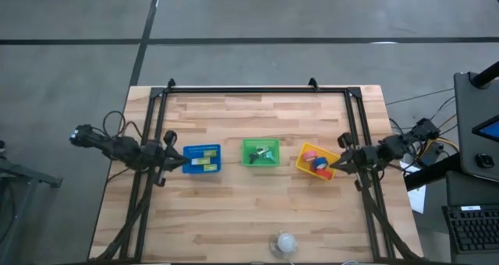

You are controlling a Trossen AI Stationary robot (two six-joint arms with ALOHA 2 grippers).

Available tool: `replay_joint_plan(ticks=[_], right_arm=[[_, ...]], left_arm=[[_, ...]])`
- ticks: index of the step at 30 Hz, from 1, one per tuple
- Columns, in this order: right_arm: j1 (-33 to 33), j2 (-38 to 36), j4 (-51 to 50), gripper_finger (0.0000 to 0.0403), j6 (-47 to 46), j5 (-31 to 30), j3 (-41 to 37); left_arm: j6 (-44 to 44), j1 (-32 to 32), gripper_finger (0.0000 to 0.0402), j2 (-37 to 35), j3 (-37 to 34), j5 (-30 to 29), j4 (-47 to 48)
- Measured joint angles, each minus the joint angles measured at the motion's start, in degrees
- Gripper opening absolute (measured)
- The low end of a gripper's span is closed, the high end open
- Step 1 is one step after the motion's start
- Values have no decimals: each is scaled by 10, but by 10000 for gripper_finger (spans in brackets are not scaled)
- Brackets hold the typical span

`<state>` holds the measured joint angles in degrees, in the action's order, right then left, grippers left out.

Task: Pick and place Stapler, Stapler remover, tape
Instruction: Return to Home Position

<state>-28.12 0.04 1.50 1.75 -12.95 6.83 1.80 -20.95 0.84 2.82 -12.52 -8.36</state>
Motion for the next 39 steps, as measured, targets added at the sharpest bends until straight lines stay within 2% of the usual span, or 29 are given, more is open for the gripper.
replay_joint_plan(ticks=[6, 8, 12, 39], right_arm=[[0, 9, -9, 8, -22, -1, 1], [0, 8, -23, 8, -14, -4, -3], [0, 15, -52, 8, -6, -5, -7], [0, 35, -46, 8, -20, -6, -7]], left_arm=[[-18, 1, 27, -1, -2, -87, -6], [-19, 1, 25, 5, -3, -99, 5], [-18, 1, 24, 13, -3, -103, 6], [-18, 1, 25, 17, -3, -103, 9]])
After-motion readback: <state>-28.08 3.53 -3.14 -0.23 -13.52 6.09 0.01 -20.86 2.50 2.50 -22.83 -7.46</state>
